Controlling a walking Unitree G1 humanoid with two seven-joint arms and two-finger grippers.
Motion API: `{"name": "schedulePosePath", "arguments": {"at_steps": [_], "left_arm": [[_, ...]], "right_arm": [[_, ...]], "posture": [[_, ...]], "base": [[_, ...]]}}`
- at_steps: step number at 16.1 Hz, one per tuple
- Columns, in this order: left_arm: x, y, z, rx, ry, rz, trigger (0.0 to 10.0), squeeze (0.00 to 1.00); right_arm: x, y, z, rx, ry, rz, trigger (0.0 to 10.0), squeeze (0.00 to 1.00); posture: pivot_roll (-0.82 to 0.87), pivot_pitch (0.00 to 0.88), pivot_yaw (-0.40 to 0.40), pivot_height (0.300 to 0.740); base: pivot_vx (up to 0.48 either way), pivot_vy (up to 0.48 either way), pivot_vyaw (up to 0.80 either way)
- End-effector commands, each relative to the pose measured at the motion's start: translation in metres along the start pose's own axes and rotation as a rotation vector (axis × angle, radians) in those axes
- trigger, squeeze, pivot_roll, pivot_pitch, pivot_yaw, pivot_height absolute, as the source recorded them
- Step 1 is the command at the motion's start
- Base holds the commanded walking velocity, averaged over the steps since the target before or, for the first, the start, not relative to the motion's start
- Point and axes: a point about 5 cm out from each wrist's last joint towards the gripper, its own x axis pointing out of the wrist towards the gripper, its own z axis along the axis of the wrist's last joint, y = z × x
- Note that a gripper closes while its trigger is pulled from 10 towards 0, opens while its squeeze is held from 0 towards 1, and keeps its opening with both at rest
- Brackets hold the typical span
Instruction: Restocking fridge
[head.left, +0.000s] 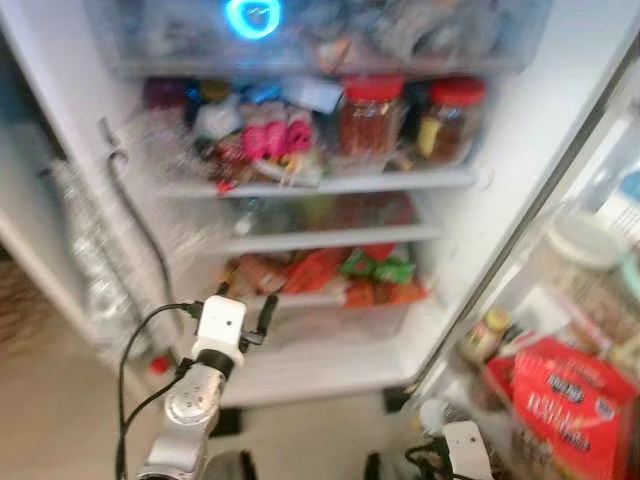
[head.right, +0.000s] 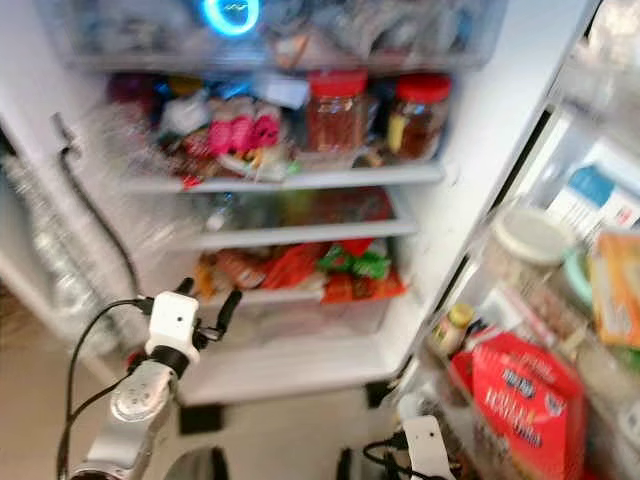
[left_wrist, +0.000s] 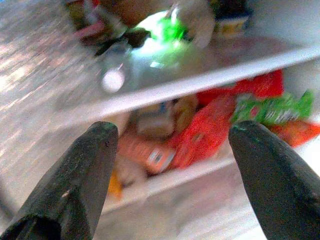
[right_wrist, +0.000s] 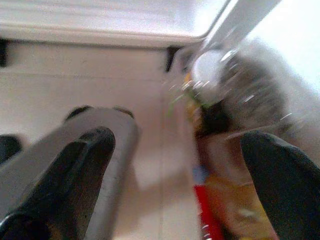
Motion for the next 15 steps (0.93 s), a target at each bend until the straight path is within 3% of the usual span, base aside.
{"name": "schedulePosePath", "arguments": {"at_steps": [1,10,15], "left_arm": [[0.000,-0.002,0.000,-0.006,0.004,-0.001,10.0,0.00],[-0.002,0.001,-0.004,-0.015,0.023,0.022,10.0,0.00],[-0.008,0.006,-0.015,-0.020,0.072,0.051,10.0,0.00]], "right_arm": [[-0.004,0.003,-0.016,-0.004,0.060,0.013,10.0,0.00],[-0.004,0.003,-0.016,-0.002,0.060,0.016,10.0,0.00],[-0.004,0.003,-0.016,-0.003,0.060,0.019,10.0,0.00]], "posture": [[-0.10,0.025,-0.018,0.635],[-0.10,0.031,-0.018,0.635],[-0.09,0.032,-0.020,0.635]], "base": [[-0.289,0.000,0.00],[-0.283,0.000,0.00],[0.000,0.000,0.00]]}}
